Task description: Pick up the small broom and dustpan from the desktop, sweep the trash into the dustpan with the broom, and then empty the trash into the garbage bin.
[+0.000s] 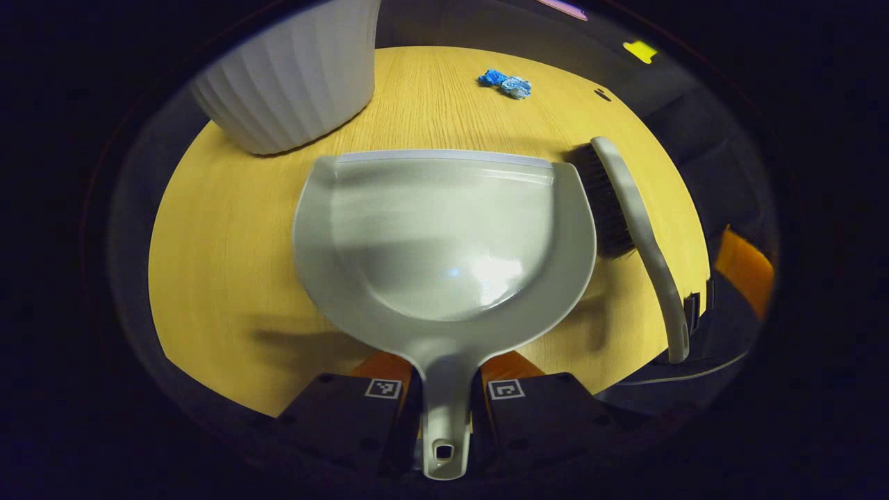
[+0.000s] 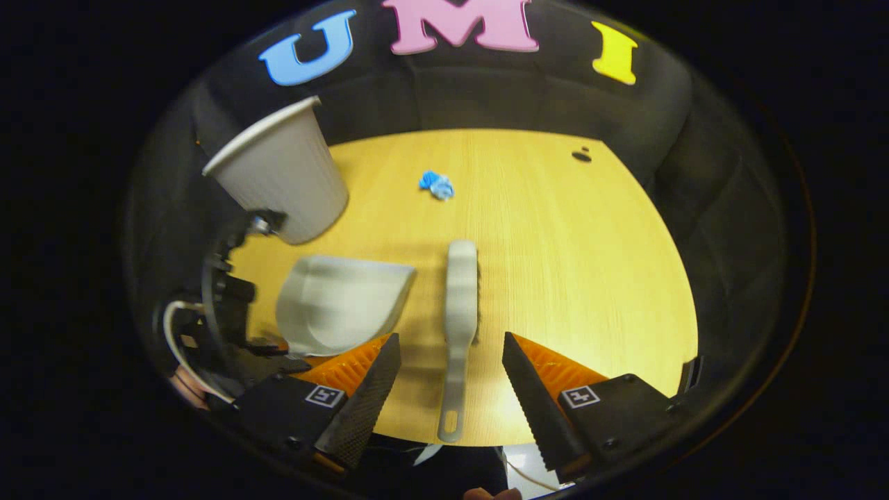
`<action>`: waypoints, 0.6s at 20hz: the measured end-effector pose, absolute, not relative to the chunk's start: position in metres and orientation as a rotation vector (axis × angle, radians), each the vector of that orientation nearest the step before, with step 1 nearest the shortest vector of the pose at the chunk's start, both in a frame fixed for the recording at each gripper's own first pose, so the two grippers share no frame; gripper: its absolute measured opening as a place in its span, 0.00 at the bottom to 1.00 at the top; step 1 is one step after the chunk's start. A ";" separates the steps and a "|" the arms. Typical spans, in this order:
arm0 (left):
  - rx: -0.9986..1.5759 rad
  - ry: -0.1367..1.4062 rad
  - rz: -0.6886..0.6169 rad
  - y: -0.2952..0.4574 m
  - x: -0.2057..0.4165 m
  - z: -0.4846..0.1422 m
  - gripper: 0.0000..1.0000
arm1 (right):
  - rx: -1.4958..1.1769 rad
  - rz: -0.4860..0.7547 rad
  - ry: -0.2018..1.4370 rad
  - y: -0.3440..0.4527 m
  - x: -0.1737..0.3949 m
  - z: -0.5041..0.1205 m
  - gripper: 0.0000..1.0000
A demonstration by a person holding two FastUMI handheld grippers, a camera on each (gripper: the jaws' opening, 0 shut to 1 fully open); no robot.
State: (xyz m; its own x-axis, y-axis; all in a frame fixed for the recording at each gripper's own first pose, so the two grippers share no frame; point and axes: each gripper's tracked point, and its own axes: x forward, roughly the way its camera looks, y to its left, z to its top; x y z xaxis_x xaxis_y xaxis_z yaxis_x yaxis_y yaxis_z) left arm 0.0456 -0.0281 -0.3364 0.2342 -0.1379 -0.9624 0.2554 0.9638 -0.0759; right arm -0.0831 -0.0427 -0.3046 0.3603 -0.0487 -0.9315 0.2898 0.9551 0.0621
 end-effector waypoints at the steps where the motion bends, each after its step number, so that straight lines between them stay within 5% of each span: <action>1: 0.104 1.307 -0.274 -0.026 0.043 -0.337 0.29 | 0.190 -0.215 1.245 -0.046 -0.090 -0.321 0.89; 2: 0.102 1.313 -0.270 -0.026 0.042 -0.337 0.29 | 0.145 -0.191 1.310 -0.045 -0.097 -0.336 0.97; 7: 0.135 1.310 -0.294 -0.025 0.041 -0.337 0.29 | 0.184 -0.178 1.483 -0.038 -0.105 -0.385 0.98; 8: 0.130 1.306 -0.306 -0.024 0.041 -0.337 0.29 | 0.226 -0.195 1.494 -0.038 -0.100 -0.390 0.91; 10: 0.118 1.306 -0.317 -0.025 0.042 -0.337 0.29 | 0.254 -0.226 1.516 -0.048 -0.095 -0.394 0.97; 11: 0.120 1.307 -0.318 -0.024 0.042 -0.337 0.29 | 0.264 -0.219 1.533 -0.048 -0.094 -0.397 0.96; 12: 0.125 1.309 -0.314 -0.025 0.042 -0.337 0.29 | 0.250 -0.212 1.572 -0.049 -0.097 -0.401 0.82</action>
